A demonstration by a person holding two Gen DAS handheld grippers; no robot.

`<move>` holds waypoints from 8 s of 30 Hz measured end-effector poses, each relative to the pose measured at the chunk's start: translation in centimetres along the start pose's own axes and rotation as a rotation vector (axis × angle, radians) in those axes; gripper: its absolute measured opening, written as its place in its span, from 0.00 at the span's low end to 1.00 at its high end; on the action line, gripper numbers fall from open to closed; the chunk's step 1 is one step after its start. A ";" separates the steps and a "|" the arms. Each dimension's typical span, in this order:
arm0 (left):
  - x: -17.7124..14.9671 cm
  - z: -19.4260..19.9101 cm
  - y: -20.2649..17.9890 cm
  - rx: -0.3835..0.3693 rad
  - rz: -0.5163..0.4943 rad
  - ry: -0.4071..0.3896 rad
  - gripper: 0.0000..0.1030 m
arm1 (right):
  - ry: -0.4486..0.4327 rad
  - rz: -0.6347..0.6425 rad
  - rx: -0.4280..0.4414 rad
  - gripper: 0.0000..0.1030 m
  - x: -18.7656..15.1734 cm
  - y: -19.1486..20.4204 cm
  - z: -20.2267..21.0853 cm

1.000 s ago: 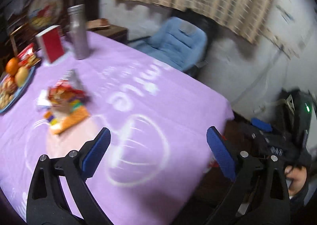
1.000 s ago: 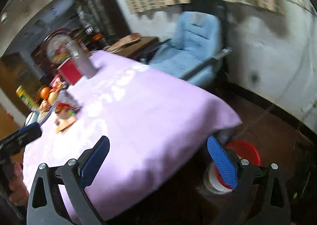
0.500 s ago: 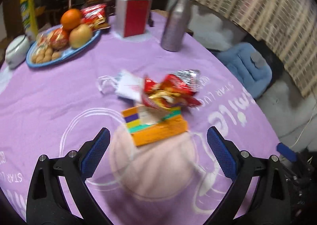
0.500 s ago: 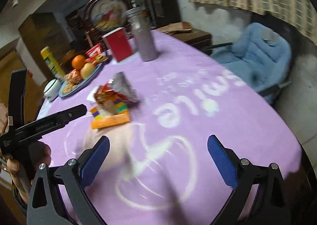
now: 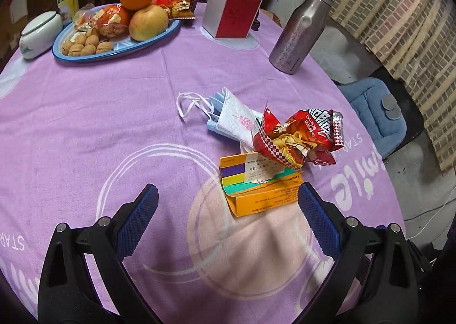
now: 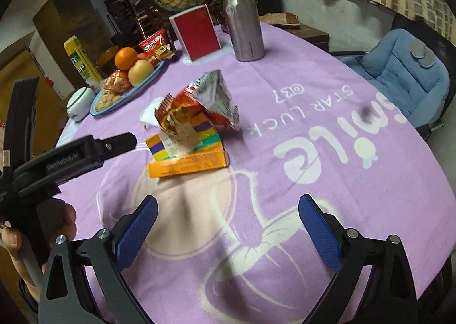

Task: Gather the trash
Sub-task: 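Swing both tools back over the table toward the remaining trash, then grasp the silver foil chip bag with the right tool, then grasp the orange ticket box with the left tool, then carry the foil bag and orange box over the red wastebasket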

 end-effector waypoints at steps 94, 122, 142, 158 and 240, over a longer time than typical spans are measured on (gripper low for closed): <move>-2.7 -6.9 -3.5 0.063 -0.193 0.084 0.88 | -0.043 -0.072 0.153 0.19 -1.2 -4.8 -0.3; -2.4 -0.8 -3.0 -0.153 -0.071 0.133 0.25 | -0.039 -0.078 0.187 0.21 -1.8 -4.9 0.2; -3.7 -5.7 -5.4 -0.125 -0.231 0.161 0.59 | -0.038 -0.087 0.194 0.22 -2.0 -4.8 -0.1; -3.0 -2.7 -6.0 0.021 -0.256 0.054 0.07 | -0.113 -0.159 0.185 0.74 -1.3 -5.7 1.8; -38.4 -10.0 -45.0 -0.341 -1.040 0.466 0.07 | -0.077 -0.716 -0.149 0.25 -29.7 -44.7 9.0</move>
Point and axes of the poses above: each gripper's, at about its wrist camera, not at the fingertips, and z roughly against the way its jaws point, y to its left, x to its top, the point moved 9 cm from there along -z, roughly the way its jaws point, and after that the axes turned 4 degrees about -z, right-handed, at the moved point
